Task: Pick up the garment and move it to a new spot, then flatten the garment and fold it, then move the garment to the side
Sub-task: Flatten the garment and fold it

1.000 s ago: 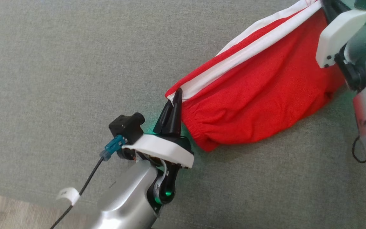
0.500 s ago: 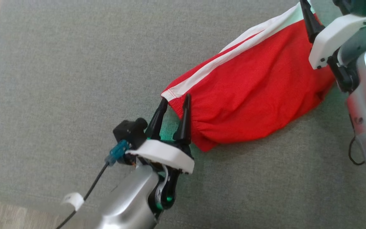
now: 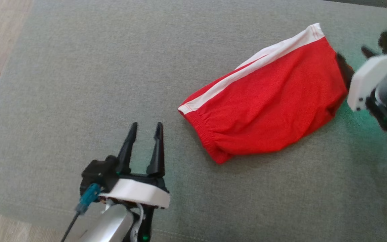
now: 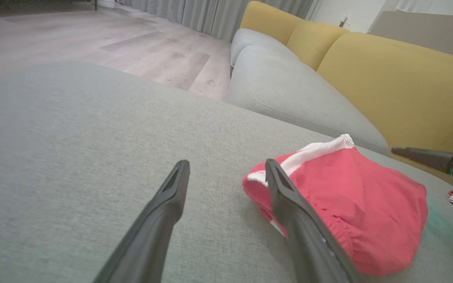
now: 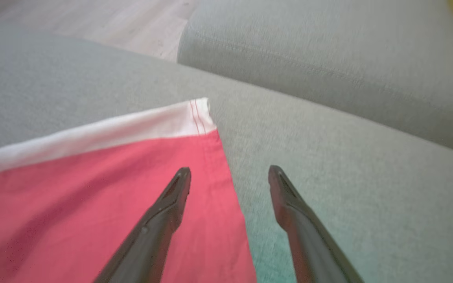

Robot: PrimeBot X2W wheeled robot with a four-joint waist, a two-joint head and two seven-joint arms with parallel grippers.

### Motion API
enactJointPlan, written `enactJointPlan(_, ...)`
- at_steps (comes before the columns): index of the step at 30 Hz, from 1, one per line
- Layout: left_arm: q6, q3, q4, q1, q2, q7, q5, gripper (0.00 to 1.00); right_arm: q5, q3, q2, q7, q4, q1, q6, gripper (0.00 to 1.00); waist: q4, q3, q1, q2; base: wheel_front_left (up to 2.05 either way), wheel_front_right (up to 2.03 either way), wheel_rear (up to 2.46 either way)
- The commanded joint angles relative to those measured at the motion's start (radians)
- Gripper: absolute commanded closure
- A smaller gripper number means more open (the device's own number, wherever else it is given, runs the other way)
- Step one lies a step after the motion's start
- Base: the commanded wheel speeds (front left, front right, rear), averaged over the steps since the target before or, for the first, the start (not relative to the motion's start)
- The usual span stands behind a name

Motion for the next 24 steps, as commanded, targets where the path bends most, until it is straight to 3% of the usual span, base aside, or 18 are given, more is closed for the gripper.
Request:
enactJointPlan(1, 0.009, 0.043, -0.04, 0.001, 0.023, -0.009, 0.009, 0.0, 0.019, 0.015, -0.017, 0.008, -0.027, -0.002, -0.001, 0.0, 0.007, 0.0, 0.0001, 0.0, 0.0, 0.0, 0.0)
enactJointPlan(10, 0.047, 0.112, -0.118, 0.06, 0.071, -0.009, 0.045, 0.0, 0.118, 0.044, -0.033, 0.086, -0.007, 0.037, -0.001, 0.0, 0.03, 0.028, 0.0001, 0.0, 0.0, 0.0, 0.0)
enactJointPlan(11, 0.047, 0.117, -0.123, 0.063, 0.072, -0.009, 0.045, 0.0, 0.127, 0.05, -0.031, 0.092, -0.008, 0.039, -0.001, 0.04, 0.032, 0.03, 0.0001, 0.0, 0.0, 0.0, 0.0)
enactJointPlan(12, 0.048, 0.121, -0.126, 0.067, 0.071, -0.009, 0.046, 0.0, 0.135, 0.058, -0.029, 0.098, -0.008, 0.04, -0.001, 0.14, 0.033, 0.031, 0.0001, 0.0, 0.0, 0.0, 0.0)
enactJointPlan(13, 0.049, 0.125, -0.129, 0.069, 0.07, -0.009, 0.047, 0.0, 0.143, 0.065, -0.026, 0.103, -0.008, 0.041, -0.001, 0.4, 0.034, 0.033, 0.0001, 0.0, 0.0, 0.0, 0.0)
enactJointPlan(14, 0.049, 0.128, -0.131, 0.071, 0.069, -0.009, 0.049, 0.0, 0.152, 0.073, -0.022, 0.111, -0.007, 0.042, -0.001, 0.54, 0.035, 0.034, 0.0001, 0.0, 0.0, 0.0, 0.0)
enactJointPlan(17, 0.047, 0.137, -0.135, 0.075, 0.065, -0.009, 0.052, 0.0, 0.178, 0.08, -0.007, 0.118, -0.001, 0.041, -0.001, 0.8, 0.035, 0.034, 0.0001, 0.0, 0.0, 0.0, 0.0)
enactJointPlan(20, 0.044, 0.143, -0.137, 0.076, 0.061, -0.009, 0.057, 0.0, 0.186, 0.066, 0.009, 0.089, 0.015, 0.031, -0.001, 1.0, 0.031, 0.035, 0.0001, 0.0, 0.0, 0.0, 0.0)
enactJointPlan(24, 0.041, 0.155, -0.136, 0.077, 0.061, -0.009, 0.064, 0.0, 0.176, 0.062, 0.03, 0.036, 0.037, 0.015, -0.001, 1.0, 0.013, 0.034, 0.0001, 0.0, 0.0, 0.0, 0.0)
